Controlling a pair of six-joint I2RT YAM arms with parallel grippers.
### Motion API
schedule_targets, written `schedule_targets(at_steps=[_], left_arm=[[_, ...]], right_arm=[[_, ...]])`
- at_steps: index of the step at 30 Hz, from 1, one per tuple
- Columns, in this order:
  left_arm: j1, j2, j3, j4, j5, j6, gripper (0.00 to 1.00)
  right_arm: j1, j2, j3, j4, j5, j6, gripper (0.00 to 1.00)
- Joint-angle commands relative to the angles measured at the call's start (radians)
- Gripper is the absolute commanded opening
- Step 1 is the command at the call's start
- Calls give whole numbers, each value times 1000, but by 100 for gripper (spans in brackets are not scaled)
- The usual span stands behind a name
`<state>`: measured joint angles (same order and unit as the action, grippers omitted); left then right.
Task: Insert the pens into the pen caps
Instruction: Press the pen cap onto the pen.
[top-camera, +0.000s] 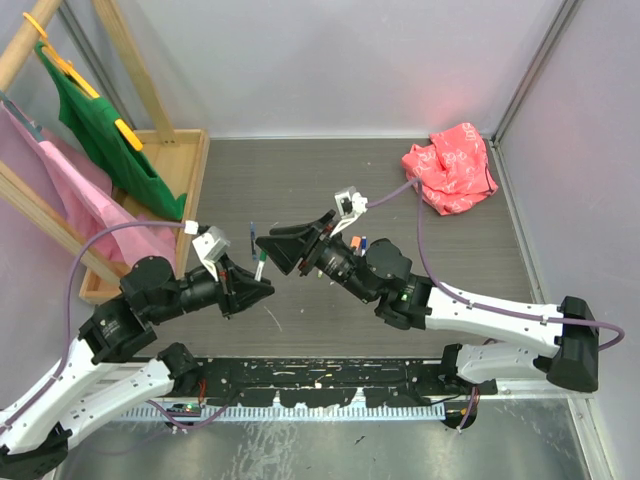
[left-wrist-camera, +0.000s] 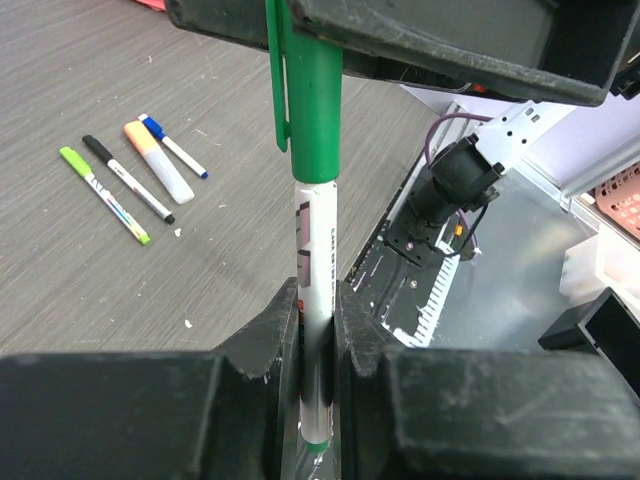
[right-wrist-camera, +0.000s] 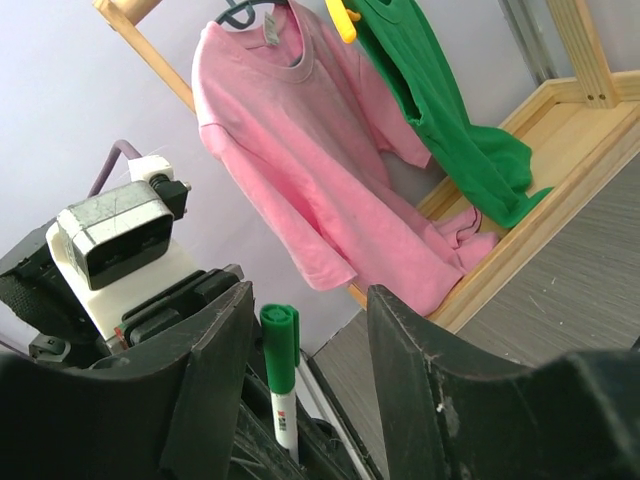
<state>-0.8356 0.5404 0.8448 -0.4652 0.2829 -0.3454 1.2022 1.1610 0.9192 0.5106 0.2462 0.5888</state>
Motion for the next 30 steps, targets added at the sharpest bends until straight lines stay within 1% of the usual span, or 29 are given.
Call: schedule_targets(at_steps=[1, 4, 7, 13, 19, 27, 30], left_arm=[[6, 13, 7, 19, 38, 28, 0], [5, 18, 8, 18, 42, 30, 0], [6, 24, 10, 18, 46, 31, 0], [5, 28, 7, 24, 44, 32, 0], [5, 33, 12, 33, 39, 29, 0], [5, 48, 44, 61, -9, 15, 0], [6, 58, 66, 65, -35, 7, 0]], right_arm=[[0, 9, 62, 7, 5, -18, 53], [0, 14, 62, 8, -1, -13, 49], [0, 14, 61, 9, -6, -12, 42], [0, 9, 56, 3, -3, -13, 31], [0, 14, 51, -1, -16, -9, 15], [0, 24, 44, -22, -18, 4, 1], [0, 24, 45, -39, -60, 5, 0]])
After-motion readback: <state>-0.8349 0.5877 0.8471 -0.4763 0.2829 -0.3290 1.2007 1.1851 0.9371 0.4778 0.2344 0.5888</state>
